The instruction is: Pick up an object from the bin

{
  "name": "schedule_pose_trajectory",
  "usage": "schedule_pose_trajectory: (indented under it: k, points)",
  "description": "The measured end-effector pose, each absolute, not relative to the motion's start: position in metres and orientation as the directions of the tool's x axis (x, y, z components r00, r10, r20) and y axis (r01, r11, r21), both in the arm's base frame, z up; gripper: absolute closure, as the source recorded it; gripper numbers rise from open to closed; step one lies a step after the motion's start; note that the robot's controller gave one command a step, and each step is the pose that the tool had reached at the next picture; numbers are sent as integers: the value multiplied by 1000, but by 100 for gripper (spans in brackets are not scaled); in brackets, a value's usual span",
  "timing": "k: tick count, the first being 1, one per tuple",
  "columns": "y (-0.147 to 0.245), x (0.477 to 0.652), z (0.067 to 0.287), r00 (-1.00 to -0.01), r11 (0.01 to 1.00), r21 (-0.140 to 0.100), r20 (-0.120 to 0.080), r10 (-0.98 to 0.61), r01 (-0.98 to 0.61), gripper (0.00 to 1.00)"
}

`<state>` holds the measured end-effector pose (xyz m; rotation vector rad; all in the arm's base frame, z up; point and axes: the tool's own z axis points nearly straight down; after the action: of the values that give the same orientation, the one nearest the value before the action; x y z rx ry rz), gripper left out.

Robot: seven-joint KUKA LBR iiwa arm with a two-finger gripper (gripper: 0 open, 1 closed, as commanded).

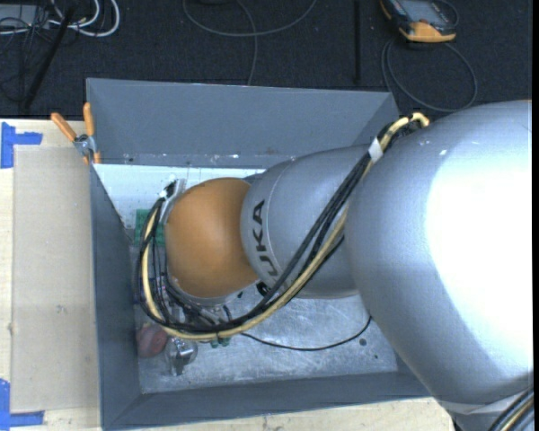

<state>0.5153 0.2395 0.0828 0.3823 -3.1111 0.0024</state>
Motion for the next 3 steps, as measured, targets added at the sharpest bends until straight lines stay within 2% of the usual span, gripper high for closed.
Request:
schedule_pose_trajectory:
  k: [1, 2, 3]
  points:
    - [239, 517, 85, -971, 971, 1, 3, -238, -238, 100]
    - [234, 505, 105, -972, 972, 0, 3, -235, -235, 100]
    - [226, 472, 114, -936, 936, 0, 4, -352, -352, 100]
